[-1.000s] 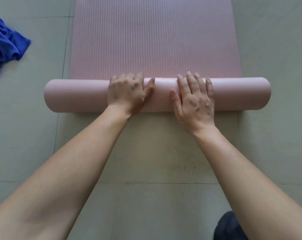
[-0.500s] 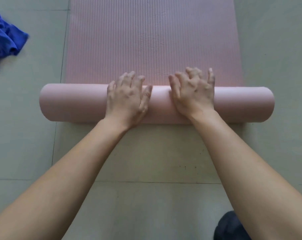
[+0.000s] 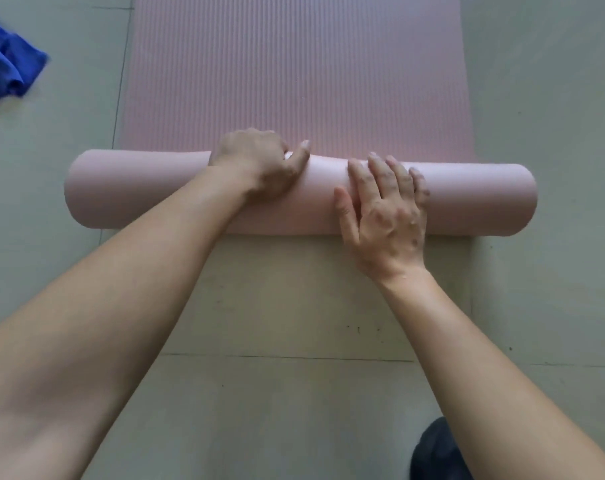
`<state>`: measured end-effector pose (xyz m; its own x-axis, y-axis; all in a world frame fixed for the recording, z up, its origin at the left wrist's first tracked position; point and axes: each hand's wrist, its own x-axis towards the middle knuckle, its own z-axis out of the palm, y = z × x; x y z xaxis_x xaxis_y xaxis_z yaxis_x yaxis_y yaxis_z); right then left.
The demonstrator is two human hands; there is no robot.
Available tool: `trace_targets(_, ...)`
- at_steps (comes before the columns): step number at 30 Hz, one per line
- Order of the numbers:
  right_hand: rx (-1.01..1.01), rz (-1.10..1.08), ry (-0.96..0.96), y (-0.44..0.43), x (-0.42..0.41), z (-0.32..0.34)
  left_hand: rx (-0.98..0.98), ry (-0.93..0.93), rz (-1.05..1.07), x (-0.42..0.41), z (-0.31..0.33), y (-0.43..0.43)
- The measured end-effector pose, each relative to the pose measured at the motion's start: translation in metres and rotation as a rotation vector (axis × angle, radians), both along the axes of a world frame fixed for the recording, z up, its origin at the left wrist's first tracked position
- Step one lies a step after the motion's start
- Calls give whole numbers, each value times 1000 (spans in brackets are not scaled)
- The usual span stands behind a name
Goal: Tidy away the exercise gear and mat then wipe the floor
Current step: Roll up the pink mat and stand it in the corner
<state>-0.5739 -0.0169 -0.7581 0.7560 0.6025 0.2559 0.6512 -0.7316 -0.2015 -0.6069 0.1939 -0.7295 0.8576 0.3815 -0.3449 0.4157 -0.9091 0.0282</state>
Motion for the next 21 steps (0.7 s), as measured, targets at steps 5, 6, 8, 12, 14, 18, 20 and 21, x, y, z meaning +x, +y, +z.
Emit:
trace_targets(5, -36, 16, -2, -11, -22, -3, -199, 49, 102, -46, -6, -27)
trace_targets(6, -61, 15, 31, -7, -17, 2, -174, -103, 124, -51, -2, -29)
trace_targets(8, -147, 17, 136, 11, 4, 11, -74, -377, 160, -53, 7, -29)
trace_targets(12, -194, -40, 271, 51, 49, 21, 3, -361, 145, -64, 10, -43)
trace_targets(14, -87, -119, 240, 56, 51, 19, 77, -242, 60, -70, -2, -47)
trace_targets(18, -26, -33, 146, 24, 10, 5, 183, -218, 23, -39, -2, -26)
trace_targets(20, -46, 34, 100, 5, -4, -2, 163, -205, 30, -18, 12, -18)
trace_targets(21, -41, 39, 90, -1, -7, -4, 142, -189, 37, -13, 16, -16)
